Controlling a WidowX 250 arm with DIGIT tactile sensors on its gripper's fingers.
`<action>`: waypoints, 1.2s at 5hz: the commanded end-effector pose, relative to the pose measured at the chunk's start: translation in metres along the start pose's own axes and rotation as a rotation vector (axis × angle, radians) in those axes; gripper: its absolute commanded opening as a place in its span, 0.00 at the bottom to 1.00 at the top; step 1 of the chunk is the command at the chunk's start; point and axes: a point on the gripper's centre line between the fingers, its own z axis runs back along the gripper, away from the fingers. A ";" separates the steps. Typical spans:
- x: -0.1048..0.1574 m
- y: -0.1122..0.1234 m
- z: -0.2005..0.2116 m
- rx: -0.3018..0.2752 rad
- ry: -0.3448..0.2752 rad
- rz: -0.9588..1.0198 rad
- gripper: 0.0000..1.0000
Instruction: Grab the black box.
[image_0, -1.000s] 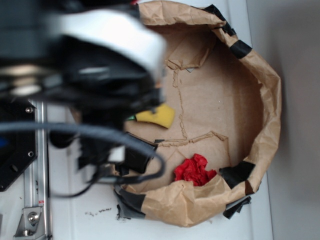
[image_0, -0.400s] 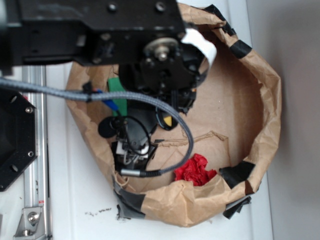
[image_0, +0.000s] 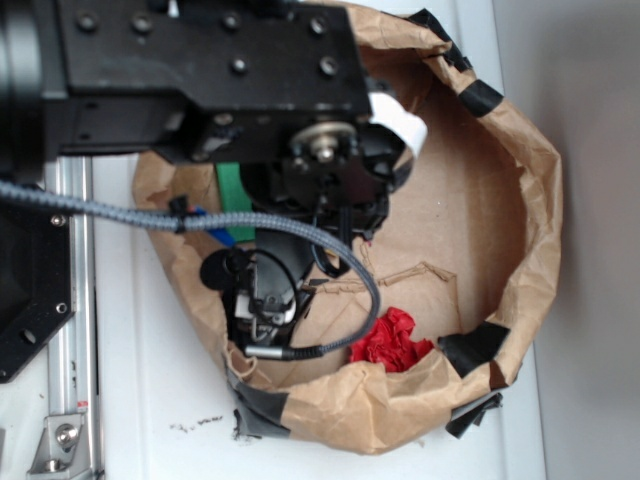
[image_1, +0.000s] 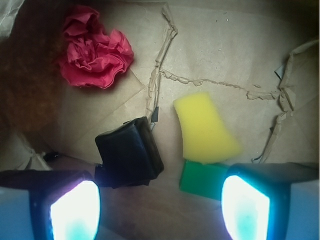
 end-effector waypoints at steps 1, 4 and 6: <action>0.003 0.000 0.003 0.045 -0.050 0.105 1.00; 0.017 -0.006 -0.037 0.022 0.034 0.111 1.00; 0.000 -0.046 -0.063 0.116 0.065 -0.074 1.00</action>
